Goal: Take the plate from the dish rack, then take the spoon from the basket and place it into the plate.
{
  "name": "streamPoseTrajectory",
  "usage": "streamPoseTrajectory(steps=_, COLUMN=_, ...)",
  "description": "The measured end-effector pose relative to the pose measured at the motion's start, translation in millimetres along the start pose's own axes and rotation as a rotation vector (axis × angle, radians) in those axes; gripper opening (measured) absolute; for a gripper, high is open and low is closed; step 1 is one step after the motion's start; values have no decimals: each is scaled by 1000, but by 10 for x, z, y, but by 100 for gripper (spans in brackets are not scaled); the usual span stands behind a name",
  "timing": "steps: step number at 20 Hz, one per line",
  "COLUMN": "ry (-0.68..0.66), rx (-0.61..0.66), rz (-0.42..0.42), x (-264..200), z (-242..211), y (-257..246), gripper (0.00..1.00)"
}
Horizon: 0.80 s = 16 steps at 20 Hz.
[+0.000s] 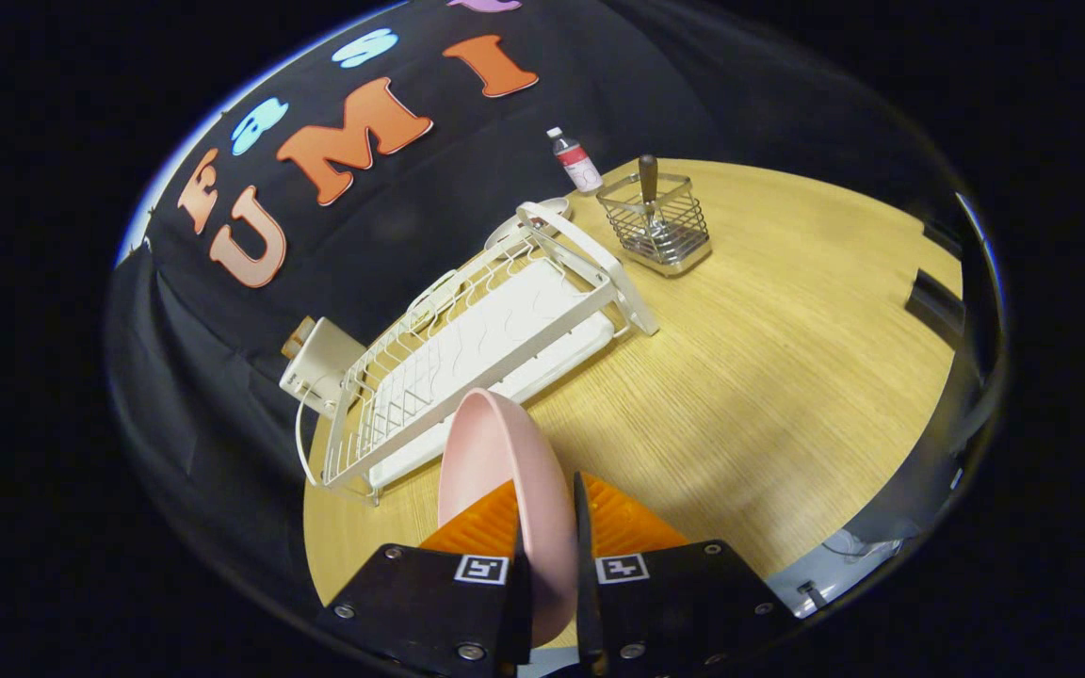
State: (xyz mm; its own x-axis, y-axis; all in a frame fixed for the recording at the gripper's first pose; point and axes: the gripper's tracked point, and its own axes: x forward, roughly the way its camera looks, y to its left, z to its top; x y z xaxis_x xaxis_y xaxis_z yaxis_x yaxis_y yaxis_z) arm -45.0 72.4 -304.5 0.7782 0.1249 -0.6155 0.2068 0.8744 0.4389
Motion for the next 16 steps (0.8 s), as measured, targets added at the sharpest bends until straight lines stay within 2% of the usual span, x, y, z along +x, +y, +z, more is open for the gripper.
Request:
streamPoseTrajectory(steps=4, ry=30, rx=74, rz=22, x=75, z=-65, y=-66, gripper=21)
streamPoseTrajectory(steps=6, ry=41, rx=89, rz=3, x=107, z=-59, y=-131, gripper=23)
streamPoseTrajectory(steps=8, ry=51, rx=74, rz=-18, x=115, z=-25, y=-215, gripper=33)
streamPoseTrajectory(steps=9, ry=46, rx=56, rz=-27, x=124, z=31, y=-253, gripper=47)
streamPoseTrajectory(steps=10, ry=30, rx=33, rz=-41, x=100, z=112, y=-285, gripper=53)
streamPoseTrajectory(steps=11, ry=6, rx=6, rz=-61, x=87, z=228, y=-344, gripper=67)
streamPoseTrajectory(steps=13, ry=-42, rx=-43, rz=-95, x=20, z=492, y=-465, gripper=87)
streamPoseTrajectory(steps=15, ry=-96, rx=-95, rz=-126, x=-20, z=762, y=-569, gripper=98)
streamPoseTrajectory(steps=16, ry=-127, rx=-125, rz=-142, x=-49, z=921, y=-620, gripper=98)
